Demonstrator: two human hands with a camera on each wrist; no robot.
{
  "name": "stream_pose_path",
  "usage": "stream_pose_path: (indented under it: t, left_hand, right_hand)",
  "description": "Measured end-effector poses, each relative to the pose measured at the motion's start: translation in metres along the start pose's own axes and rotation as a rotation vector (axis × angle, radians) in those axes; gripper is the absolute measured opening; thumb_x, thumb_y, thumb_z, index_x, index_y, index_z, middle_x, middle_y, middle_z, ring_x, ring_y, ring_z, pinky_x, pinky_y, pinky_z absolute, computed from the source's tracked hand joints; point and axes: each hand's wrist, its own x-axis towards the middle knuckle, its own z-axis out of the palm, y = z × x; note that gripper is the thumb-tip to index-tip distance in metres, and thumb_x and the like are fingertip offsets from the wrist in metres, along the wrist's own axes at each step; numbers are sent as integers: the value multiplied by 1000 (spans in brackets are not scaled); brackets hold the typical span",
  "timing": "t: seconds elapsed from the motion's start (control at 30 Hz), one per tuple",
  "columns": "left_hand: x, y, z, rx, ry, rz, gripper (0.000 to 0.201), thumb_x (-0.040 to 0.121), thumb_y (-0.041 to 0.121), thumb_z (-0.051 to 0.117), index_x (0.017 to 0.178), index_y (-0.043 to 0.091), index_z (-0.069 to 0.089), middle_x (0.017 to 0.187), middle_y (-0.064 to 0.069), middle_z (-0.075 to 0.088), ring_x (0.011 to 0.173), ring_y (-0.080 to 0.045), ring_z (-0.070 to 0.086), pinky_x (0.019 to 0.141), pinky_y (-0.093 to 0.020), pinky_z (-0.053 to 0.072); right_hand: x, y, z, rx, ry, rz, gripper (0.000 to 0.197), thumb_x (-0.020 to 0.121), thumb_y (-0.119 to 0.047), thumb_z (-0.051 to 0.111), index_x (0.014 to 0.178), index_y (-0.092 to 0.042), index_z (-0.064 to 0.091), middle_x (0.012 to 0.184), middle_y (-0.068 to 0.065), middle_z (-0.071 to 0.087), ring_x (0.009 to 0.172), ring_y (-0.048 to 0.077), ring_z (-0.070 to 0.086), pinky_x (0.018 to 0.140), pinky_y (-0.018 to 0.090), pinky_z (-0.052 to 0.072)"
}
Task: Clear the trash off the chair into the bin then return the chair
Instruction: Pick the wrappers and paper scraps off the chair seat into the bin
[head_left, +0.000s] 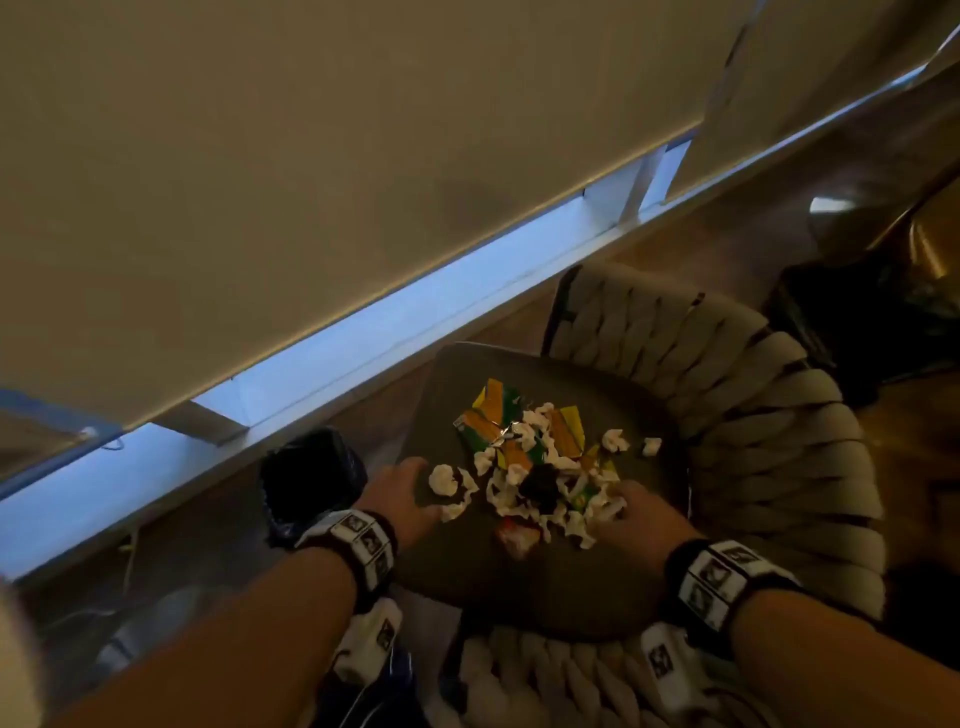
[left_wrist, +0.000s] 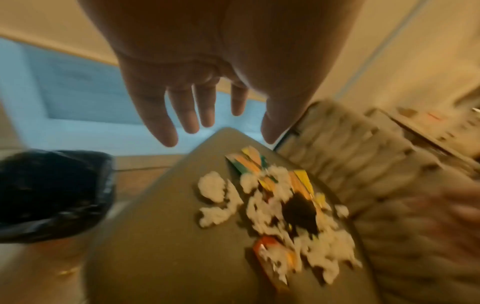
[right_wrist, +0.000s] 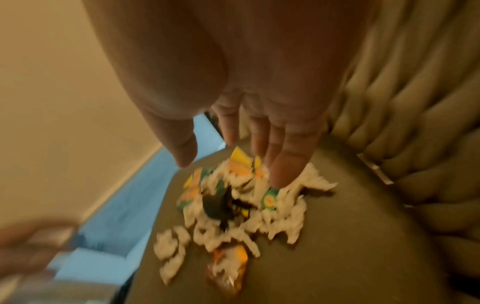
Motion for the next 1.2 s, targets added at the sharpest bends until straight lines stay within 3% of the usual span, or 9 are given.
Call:
stream_pose_path:
  t: [0.07, 0.23, 0.4, 0.63, 0.8, 0.93, 1.0, 1.1, 1.2]
  left_hand:
    - [27, 9, 20, 141, -73, 46, 86, 71, 46, 72, 143, 32, 27, 144, -10, 37, 129, -32, 41, 105, -45, 39]
    - [90, 16, 48, 382, -217, 139, 99, 74, 44, 72, 146, 44, 3, 157, -9, 4, 138, -42, 20, 107, -54, 34]
    - [120, -2, 65, 589, -350, 287, 87, 82, 19, 66, 146, 41, 11, 157, -10, 5, 137, -41, 17, 106, -54, 37]
    - [135, -35, 58, 374, -298, 385, 36, 87, 17, 54, 121, 28, 51, 131, -3, 40, 118, -29, 44, 97, -42, 43]
    - [125, -59, 40, 28, -146, 242, 25, 88, 26, 58, 112, 35, 56, 105, 11, 51, 91, -5, 53, 79, -25, 45]
    - [113, -84, 19, -300, 122, 68, 16, 88, 29, 62, 98, 40, 57, 97, 13, 57, 83, -5, 56, 68, -24, 43]
    - [111, -99, 11, -439, 209, -33, 15, 88, 29, 63, 99, 38, 57, 94, 9, 62, 84, -8, 60, 75, -33, 50]
    - [111, -115, 10, -507, 212, -90, 18, 88, 30, 63, 104, 34, 59, 93, 5, 66, 82, -13, 65, 78, -42, 55]
    - [111, -118, 8, -537, 218, -87, 16, 88, 25, 63, 100, 34, 58, 90, 4, 66, 79, -14, 67, 74, -37, 56]
  right_hand:
    - [29, -18, 14, -204, -14, -81, 89, 78, -45, 75, 151, -31, 26, 158, 8, 27, 142, 30, 33, 106, 41, 41]
    - [85, -55, 52, -543, -22, -243, 104, 79, -37, 76, 151, -45, 1, 164, 6, -11, 149, 36, 5, 109, 56, 36]
    - [129, -71, 84, -649, 17, -315, 109, 81, -14, 73, 149, -48, -6, 161, 2, -29, 149, 41, -5, 101, 58, 47]
    - [153, -66, 90, -644, 14, -326, 67, 89, -9, 61, 145, -37, 37, 162, 5, 14, 145, 36, 17, 106, 51, 41]
    - [151, -63, 83, -473, 129, -353, 40, 90, -8, 52, 124, -27, 61, 134, -3, 52, 126, 22, 44, 96, 35, 43]
    - [136, -65, 70, -325, 193, -332, 32, 93, -11, 53, 119, -25, 65, 124, -4, 59, 117, 18, 51, 96, 32, 47]
    - [124, -67, 63, -233, 224, -310, 28, 94, -13, 55, 117, -23, 67, 119, -3, 60, 107, 13, 52, 90, 28, 45]
    - [102, -68, 55, -107, 271, -281, 21, 93, -17, 58, 109, -25, 69, 107, -5, 60, 94, 9, 52, 82, 28, 45]
    - [76, -72, 47, 61, 296, -259, 26, 92, -15, 59, 89, -40, 65, 98, -10, 61, 82, 10, 59, 70, 29, 51]
